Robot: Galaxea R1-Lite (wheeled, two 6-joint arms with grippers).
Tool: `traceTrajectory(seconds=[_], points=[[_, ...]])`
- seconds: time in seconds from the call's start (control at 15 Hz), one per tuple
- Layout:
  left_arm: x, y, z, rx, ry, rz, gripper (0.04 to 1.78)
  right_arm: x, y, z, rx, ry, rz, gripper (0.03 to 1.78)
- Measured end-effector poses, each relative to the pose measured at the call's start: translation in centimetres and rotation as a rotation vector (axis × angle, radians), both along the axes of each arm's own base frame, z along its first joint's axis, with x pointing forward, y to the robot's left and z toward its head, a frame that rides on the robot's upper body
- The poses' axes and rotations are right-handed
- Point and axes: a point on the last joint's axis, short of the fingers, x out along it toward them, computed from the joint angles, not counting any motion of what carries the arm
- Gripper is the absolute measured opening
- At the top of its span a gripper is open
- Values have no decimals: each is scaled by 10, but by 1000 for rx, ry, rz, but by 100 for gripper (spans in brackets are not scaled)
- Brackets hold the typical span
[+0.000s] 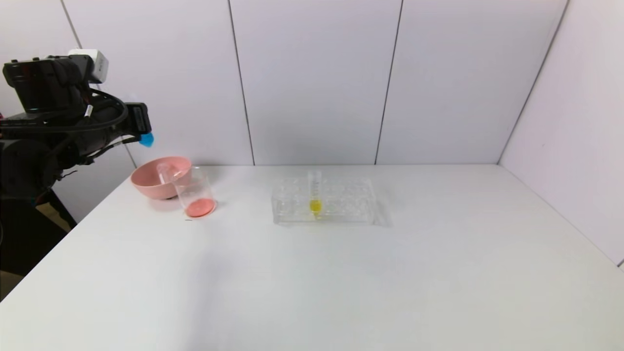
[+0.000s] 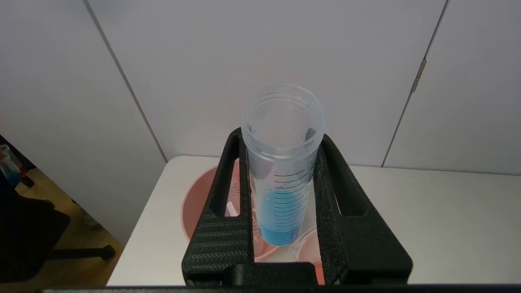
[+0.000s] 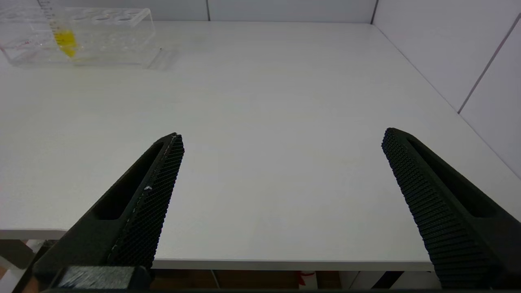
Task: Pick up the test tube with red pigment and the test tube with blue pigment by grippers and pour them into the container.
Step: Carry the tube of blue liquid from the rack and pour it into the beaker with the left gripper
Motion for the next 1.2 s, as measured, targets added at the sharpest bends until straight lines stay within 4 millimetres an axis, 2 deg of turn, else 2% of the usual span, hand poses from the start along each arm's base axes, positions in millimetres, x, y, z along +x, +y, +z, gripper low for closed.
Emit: traceTrajectory(seconds=[0.33, 1.0, 1.2], points=[[-2, 27, -2, -1, 9, 40, 45, 0, 0, 0, 0, 0, -1, 177], [3, 52, -6, -10, 21, 19, 45, 0, 0, 0, 0, 0, 0, 177], [5, 53, -7, -22, 70, -36, 45, 0, 0, 0, 0, 0, 0, 177]])
